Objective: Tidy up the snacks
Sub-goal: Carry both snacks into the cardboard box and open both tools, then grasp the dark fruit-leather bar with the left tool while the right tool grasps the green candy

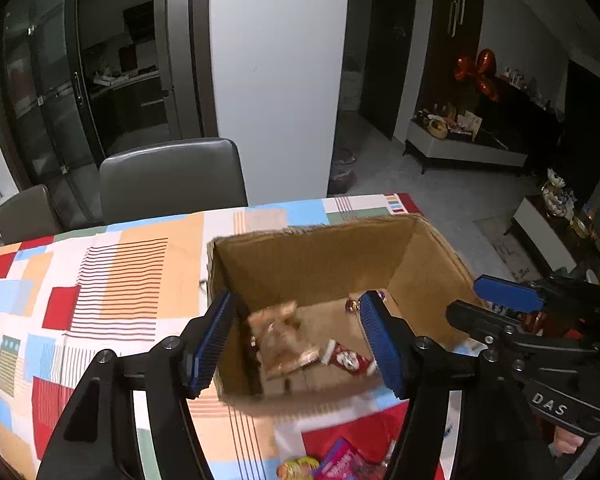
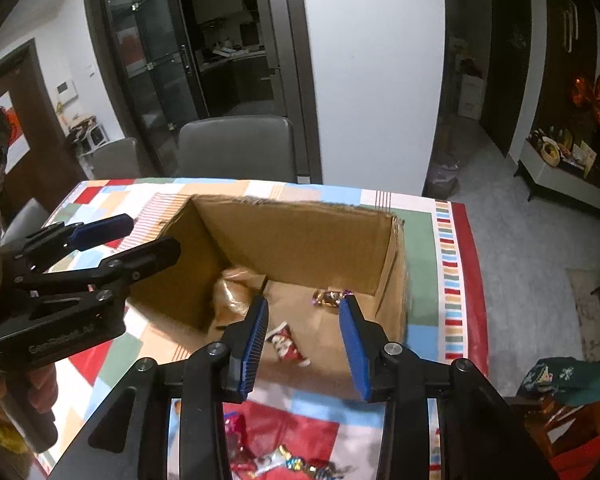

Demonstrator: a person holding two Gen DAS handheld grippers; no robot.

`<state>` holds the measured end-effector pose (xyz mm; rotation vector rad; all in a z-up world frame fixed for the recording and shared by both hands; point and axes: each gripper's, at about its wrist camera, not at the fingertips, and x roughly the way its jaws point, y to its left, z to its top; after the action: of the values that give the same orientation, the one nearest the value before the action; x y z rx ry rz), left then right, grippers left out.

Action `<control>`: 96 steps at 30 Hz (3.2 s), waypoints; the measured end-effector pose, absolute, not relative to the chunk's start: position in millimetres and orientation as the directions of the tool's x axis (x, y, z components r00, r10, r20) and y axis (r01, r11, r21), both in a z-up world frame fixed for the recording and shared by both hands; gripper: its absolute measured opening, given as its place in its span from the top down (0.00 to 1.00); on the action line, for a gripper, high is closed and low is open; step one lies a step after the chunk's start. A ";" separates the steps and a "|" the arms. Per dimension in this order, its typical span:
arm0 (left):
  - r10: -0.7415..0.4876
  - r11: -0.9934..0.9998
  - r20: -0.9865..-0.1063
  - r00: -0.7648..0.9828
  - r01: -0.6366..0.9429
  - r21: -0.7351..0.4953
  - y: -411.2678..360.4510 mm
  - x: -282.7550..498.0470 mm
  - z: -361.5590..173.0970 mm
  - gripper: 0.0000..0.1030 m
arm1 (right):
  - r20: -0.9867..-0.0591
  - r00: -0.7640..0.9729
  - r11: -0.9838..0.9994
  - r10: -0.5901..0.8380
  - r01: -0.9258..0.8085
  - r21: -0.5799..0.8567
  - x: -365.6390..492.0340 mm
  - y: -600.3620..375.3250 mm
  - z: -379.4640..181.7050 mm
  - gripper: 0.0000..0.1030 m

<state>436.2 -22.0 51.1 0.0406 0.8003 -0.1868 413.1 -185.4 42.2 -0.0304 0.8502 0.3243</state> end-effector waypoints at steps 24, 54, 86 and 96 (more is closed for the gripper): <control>-0.220 0.929 -0.753 0.620 0.368 0.032 -52.7 306.2 16.8 0.38 | -0.781 0.562 0.942 0.274 -0.320 0.101 305.2 -218.4 1.9 0.63; -0.218 0.895 -0.851 0.478 0.446 0.021 -58.3 260.8 -106.4 0.42 | -0.840 0.490 0.899 0.234 -0.437 -0.005 259.0 -208.1 -106.0 0.63; -0.289 0.911 -0.862 0.417 0.395 -0.114 -47.4 270.7 -123.6 0.82 | -0.856 0.441 0.879 0.268 -0.476 0.030 273.0 -192.6 -118.6 0.77; -0.320 0.906 -0.826 0.464 0.406 -0.122 -46.4 256.0 -96.4 0.83 | -0.826 0.482 0.881 0.291 -0.472 0.035 253.3 -189.7 -89.0 0.77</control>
<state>256.0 -46.4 -96.4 0.0961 0.9925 -0.4469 253.3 -189.7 -89.0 -0.2078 0.9617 0.4689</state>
